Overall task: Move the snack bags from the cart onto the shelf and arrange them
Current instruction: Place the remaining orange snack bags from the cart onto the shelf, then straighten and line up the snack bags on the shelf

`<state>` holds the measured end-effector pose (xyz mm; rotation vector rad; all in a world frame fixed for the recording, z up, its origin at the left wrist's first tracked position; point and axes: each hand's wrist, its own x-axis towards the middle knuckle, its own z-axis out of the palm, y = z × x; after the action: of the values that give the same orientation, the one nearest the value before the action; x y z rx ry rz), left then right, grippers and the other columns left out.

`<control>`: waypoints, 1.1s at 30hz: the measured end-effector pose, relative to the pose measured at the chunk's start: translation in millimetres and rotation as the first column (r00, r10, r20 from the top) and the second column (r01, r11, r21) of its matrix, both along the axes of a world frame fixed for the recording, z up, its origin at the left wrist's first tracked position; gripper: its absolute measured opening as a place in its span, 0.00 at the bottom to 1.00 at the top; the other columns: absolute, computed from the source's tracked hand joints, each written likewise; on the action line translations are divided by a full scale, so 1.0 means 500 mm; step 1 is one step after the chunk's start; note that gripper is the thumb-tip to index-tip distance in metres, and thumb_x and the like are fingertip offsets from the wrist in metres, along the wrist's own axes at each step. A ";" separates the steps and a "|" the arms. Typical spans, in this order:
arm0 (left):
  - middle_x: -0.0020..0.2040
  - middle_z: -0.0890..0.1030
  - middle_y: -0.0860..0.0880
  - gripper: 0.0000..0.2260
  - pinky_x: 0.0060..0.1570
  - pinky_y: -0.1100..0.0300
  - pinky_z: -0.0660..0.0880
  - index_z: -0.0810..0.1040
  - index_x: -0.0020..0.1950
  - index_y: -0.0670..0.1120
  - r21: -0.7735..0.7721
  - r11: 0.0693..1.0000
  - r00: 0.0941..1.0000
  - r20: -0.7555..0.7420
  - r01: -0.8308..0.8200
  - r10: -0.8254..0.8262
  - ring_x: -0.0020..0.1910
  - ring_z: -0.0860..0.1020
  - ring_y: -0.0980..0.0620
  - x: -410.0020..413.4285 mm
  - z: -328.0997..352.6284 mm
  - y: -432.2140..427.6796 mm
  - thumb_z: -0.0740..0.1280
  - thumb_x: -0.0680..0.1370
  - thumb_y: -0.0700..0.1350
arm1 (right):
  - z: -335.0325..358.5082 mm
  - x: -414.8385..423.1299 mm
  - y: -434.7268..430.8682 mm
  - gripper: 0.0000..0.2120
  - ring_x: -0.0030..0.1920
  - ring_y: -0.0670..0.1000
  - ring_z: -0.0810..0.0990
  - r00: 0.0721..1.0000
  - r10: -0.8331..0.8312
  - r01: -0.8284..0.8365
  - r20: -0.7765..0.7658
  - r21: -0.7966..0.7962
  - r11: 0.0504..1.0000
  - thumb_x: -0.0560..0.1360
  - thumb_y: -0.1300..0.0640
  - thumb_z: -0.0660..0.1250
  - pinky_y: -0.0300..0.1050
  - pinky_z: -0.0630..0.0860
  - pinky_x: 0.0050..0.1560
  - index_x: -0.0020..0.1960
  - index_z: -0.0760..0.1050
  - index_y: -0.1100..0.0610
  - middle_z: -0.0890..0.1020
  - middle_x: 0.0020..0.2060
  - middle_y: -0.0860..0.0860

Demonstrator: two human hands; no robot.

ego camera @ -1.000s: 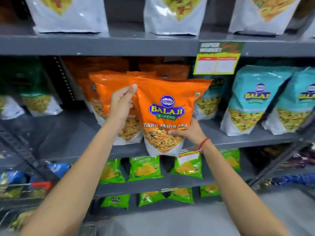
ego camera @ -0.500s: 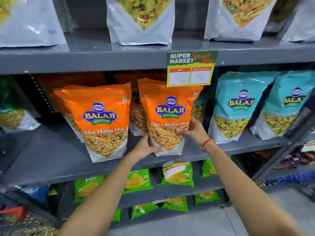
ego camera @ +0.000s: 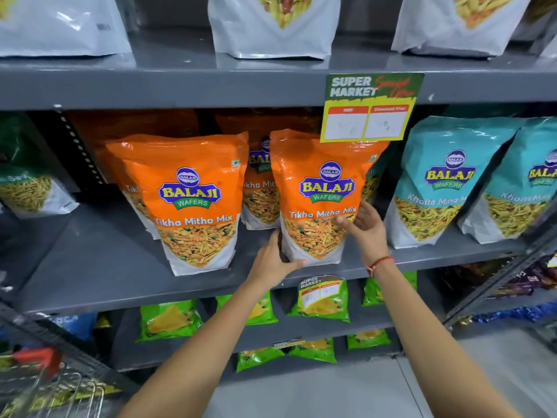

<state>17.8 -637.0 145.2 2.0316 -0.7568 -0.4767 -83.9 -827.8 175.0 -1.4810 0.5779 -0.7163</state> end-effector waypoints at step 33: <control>0.48 0.83 0.39 0.08 0.46 0.59 0.73 0.79 0.51 0.37 -0.330 0.864 0.917 -0.011 -0.380 0.399 0.48 0.80 0.43 0.476 -0.044 0.419 0.64 0.77 0.39 | -0.119 0.420 0.748 0.35 0.76 0.52 0.49 0.860 0.119 -0.387 -0.497 -0.481 0.786 0.77 0.47 0.60 0.41 0.45 0.74 0.75 0.47 0.61 0.51 0.76 0.57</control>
<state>255.6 -427.5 123.1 1.8239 -0.4042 -0.0512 125.9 -453.7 115.4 -2.2773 0.4984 -0.3261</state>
